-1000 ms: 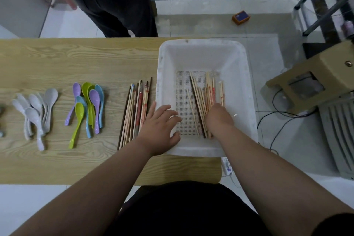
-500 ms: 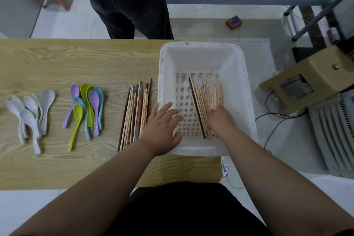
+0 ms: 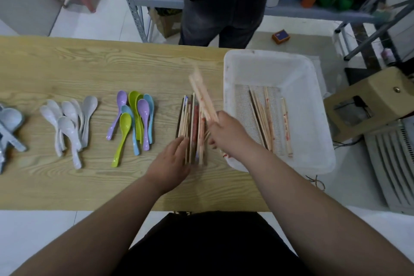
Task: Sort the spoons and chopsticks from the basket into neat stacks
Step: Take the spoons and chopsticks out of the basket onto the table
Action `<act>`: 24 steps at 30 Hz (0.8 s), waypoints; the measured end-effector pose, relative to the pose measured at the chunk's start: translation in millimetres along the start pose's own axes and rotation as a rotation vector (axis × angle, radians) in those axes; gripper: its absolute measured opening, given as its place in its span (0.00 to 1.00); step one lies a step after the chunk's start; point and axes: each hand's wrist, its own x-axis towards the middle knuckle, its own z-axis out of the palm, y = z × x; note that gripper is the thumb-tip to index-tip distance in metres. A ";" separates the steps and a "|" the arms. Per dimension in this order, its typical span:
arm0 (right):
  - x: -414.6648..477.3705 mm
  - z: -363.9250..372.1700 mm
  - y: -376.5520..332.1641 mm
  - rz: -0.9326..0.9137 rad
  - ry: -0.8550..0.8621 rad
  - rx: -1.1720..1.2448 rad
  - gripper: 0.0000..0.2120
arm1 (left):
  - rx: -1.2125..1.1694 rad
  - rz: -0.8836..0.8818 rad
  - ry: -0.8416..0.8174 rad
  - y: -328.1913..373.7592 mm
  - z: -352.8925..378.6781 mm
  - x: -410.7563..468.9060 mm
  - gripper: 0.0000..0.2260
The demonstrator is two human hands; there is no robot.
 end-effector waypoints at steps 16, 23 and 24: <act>31.0 108.7 17.0 0.265 -0.034 -0.593 0.36 | 0.171 0.039 -0.232 -51.2 5.0 -37.1 0.41; 26.7 101.9 18.6 0.183 -0.090 -0.609 0.39 | 0.186 0.039 -0.271 -56.6 -1.2 -33.7 0.38; 22.1 96.2 14.9 0.113 -0.095 -0.615 0.39 | 0.177 0.042 -0.259 -55.9 -3.5 -32.3 0.38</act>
